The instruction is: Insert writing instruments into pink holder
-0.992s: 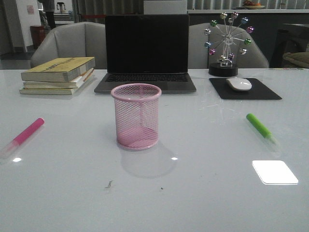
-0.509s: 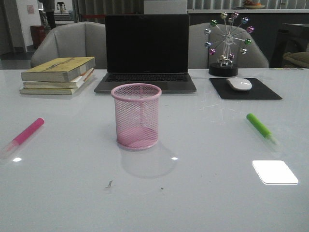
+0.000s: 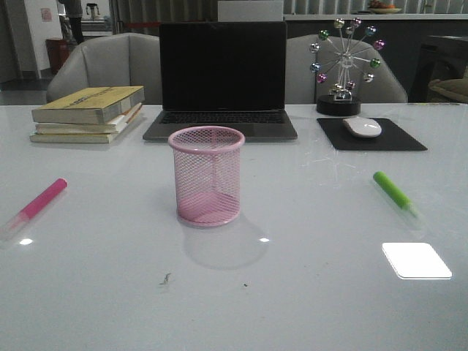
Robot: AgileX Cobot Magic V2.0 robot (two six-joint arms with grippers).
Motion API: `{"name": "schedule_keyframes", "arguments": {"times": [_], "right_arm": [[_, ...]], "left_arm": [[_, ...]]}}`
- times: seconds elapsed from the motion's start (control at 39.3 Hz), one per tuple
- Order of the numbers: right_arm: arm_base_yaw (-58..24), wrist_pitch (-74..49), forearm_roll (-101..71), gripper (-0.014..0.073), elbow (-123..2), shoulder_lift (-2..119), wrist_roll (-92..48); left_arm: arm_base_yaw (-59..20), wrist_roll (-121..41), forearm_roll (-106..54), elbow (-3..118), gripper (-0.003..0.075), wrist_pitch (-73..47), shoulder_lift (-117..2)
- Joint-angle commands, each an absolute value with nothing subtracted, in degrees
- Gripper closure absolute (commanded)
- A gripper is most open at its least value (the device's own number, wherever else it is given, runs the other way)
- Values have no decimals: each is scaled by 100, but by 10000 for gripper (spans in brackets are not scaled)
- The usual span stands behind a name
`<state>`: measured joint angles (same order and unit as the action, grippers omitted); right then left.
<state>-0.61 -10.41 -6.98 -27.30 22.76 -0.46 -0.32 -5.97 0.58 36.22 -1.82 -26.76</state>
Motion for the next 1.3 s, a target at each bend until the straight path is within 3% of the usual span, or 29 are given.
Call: {"name": "schedule_keyframes", "arguments": {"times": [0.0,0.15,0.48,0.66,1.04,1.27], "right_arm": [[-34,-397,-660,543,-3045,2815,-41],[-34,-332,-660,524,-3045,3469,-41],[-34,-518,-660,221,-3045,4467,-41],[-34,-705,-660,209,-3045,4793,-41],[-34,-763,-660,209,-3057,5171,-51],[-34,-1689,-648,209,-3619,5811,-206]], "left_arm": [[-30,-579,0,3928,543,194,-3167],[-30,-579,0,4059,430,223,-3698],[-197,-579,-33,4080,392,-597,-4489],[-628,-579,-85,4080,287,-584,-4943],[-1095,-579,-189,4070,285,-358,-5592],[-1095,-569,-278,4070,285,-368,-6036]]}}
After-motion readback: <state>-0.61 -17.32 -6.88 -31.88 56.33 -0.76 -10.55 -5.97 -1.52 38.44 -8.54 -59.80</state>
